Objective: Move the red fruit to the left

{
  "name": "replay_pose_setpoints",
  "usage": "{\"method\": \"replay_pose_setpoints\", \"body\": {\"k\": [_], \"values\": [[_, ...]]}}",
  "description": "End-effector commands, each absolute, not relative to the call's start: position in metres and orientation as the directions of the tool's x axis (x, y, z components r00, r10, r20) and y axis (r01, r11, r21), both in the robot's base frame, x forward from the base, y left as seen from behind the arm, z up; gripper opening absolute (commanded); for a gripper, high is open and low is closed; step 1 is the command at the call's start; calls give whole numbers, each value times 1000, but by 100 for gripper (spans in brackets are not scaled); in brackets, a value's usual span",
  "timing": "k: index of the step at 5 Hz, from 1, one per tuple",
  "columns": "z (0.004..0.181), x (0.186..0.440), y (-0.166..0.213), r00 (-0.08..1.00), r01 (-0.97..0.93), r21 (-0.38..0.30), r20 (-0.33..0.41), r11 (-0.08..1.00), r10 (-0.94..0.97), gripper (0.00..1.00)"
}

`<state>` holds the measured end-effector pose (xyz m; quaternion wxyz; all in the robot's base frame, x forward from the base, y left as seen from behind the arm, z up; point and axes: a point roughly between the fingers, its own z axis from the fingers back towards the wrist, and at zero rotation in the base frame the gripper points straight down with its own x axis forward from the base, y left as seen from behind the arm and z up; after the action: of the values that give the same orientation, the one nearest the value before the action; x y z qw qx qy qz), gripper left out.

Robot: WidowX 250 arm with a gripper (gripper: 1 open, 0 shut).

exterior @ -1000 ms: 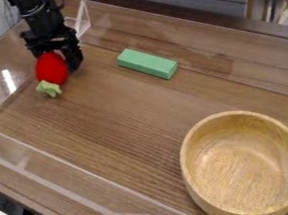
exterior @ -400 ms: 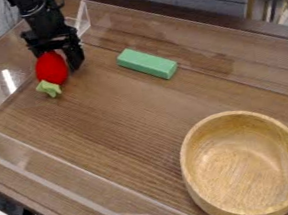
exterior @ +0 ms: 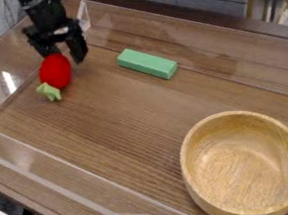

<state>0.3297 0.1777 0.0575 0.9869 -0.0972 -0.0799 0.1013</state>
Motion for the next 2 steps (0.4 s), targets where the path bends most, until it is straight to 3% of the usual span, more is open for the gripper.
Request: {"method": "replay_pose_setpoints", "body": {"k": [1,2], "values": [[115,333,170,947,-183,-187,229,965,224,100],[143,333,152,942,-188,-189,245,964,231,100]]}}
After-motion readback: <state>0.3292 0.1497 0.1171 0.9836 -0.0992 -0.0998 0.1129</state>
